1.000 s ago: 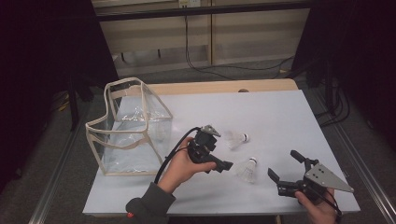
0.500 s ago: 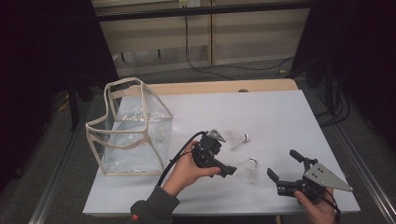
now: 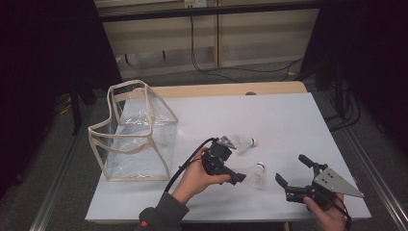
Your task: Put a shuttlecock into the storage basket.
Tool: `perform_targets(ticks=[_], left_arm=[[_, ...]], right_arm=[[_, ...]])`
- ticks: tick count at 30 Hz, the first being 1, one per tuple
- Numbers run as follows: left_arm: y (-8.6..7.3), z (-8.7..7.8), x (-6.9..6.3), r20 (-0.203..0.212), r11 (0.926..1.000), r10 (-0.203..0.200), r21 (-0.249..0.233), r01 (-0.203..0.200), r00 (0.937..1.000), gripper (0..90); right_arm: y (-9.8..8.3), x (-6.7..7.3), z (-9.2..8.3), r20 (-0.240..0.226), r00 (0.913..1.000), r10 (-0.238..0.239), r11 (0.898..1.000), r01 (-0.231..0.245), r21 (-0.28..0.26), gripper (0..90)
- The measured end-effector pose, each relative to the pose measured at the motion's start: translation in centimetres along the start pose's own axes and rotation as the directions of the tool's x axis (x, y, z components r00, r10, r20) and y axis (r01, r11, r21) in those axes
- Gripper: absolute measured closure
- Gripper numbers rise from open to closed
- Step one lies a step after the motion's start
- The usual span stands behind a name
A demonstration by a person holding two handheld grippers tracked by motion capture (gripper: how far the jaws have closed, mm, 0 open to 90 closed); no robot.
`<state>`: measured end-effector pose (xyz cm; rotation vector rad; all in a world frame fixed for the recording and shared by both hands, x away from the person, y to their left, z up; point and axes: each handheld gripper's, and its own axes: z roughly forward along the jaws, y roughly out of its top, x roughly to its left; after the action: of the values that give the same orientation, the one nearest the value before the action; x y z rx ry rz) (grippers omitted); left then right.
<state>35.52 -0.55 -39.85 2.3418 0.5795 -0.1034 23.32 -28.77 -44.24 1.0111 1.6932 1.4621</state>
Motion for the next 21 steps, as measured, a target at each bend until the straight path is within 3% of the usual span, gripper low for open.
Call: perform_targets(ticks=[21], left_arm=[[0.0, 2.1, -0.4, -0.002, 0.9997, 0.022, 0.003, -0.022, 0.9998, 13.0]], right_arm=[[0.1, 0.0, -0.1, 0.0, 1.0, 0.0, 1.0, 0.0, -0.005, 1.4]])
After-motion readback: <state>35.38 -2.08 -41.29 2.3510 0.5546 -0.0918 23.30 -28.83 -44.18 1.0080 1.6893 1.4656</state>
